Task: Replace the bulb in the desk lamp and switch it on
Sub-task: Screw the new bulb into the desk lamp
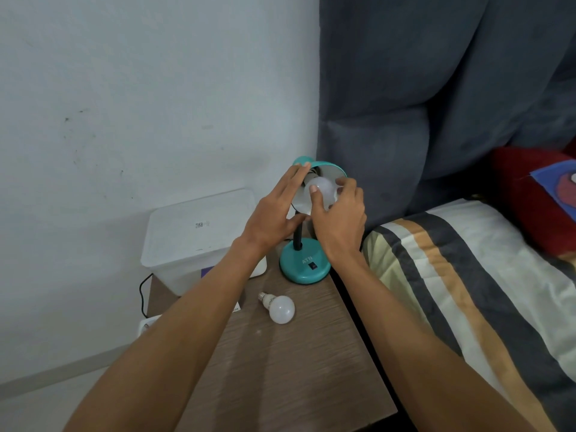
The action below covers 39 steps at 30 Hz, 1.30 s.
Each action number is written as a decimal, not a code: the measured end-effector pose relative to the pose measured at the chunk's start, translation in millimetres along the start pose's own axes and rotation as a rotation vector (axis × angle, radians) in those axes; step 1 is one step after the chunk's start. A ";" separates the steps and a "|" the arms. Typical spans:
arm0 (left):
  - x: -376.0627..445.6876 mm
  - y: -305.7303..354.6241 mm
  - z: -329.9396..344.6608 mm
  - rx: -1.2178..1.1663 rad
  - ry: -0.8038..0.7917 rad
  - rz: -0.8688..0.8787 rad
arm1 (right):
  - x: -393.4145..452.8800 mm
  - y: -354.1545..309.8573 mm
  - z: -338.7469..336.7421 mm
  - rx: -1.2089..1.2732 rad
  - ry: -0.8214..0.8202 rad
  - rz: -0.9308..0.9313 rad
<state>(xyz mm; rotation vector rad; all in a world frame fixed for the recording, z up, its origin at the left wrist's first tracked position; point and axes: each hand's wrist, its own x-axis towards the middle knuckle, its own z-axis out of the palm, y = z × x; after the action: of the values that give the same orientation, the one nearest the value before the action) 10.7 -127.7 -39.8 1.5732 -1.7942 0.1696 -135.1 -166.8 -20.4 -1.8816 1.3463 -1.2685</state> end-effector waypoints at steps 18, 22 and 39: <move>-2.0 6.4 2.3 -0.024 0.010 -0.036 | 3.8 3.5 0.2 0.109 -0.012 -0.014; -2.7 6.5 3.0 -0.041 0.039 -0.061 | 2.9 4.1 3.4 0.092 -0.095 -0.087; -5.2 10.7 5.6 -0.081 0.050 -0.113 | 2.2 5.5 4.4 0.131 -0.100 -0.067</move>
<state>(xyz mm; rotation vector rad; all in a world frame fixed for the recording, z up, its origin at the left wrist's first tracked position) -1.5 -123.9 -43.2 1.5936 -1.6487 0.0811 -133.6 -171.5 -25.9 -1.8861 1.1302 -1.2457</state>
